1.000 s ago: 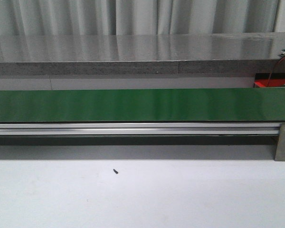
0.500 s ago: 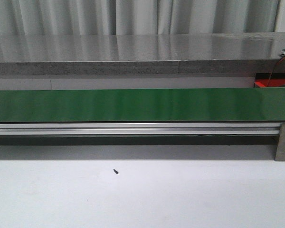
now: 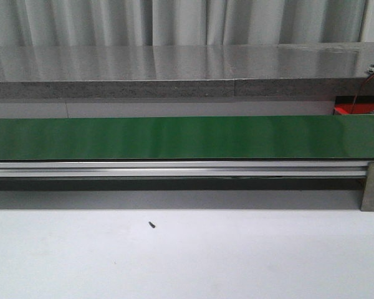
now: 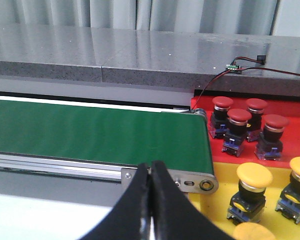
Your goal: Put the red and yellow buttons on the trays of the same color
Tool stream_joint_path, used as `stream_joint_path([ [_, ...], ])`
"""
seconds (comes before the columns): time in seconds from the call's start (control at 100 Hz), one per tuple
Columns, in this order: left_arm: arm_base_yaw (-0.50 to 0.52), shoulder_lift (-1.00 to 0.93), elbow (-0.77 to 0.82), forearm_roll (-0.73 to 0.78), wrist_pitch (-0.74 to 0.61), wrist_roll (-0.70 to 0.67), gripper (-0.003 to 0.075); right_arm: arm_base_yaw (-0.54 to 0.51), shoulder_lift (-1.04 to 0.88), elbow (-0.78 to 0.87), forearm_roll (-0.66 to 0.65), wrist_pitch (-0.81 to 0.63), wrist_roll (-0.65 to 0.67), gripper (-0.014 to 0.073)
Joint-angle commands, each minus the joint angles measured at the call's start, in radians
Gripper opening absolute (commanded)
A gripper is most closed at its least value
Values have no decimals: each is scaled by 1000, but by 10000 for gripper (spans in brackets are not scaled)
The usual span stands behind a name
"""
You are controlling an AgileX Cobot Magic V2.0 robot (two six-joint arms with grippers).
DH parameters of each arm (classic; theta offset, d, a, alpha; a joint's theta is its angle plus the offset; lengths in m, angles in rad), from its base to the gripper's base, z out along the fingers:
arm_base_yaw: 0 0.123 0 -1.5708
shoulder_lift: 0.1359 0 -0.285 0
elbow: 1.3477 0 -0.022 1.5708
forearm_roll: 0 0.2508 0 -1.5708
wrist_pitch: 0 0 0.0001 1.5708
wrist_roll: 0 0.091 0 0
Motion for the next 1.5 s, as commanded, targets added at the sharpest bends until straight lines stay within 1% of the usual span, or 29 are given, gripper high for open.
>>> stream_joint_path([
  [0.0,-6,6,-26,-15,-80,-1,-20,-5,-18,-16,-10,-84,4,-68],
  [0.25,-6,6,-26,-15,-94,-1,-20,-5,-18,-16,-10,-84,4,-68],
  [0.32,-6,5,-17,-15,-137,-1,-20,-5,-18,-16,-10,-84,4,-68],
  [0.41,-6,-16,18,-11,-224,-1,-20,-5,-18,-16,-10,-84,4,-68],
  [0.49,-6,-57,61,40,-287,-52,-20,-5,-18,-16,-10,-84,4,-68],
  [0.57,-6,-104,114,98,-310,-122,-20,-5,-18,-16,-10,-84,4,-68],
  [0.63,-6,-149,155,121,-325,-147,-20,-5,-18,-16,-10,-84,4,-68],
  [0.85,-6,-315,317,127,-332,-149,-20,-5,-18,-16,-10,-84,4,-68],
  [0.99,-6,-417,393,127,-335,-160,-20,-5,-18,-16,-10,-84,4,-68],
  [1.1,-6,-413,433,151,-373,-209,-20,-5,-18,-16,-10,-84,4,-68],
  [1.18,-6,-413,456,157,-400,-218,-20,-5,-18,-16,-10,-84,4,-68],
  [1.49,-2,-413,456,155,-387,-219,-20,-5,-18,-16,-10,-84,4,-68],
])
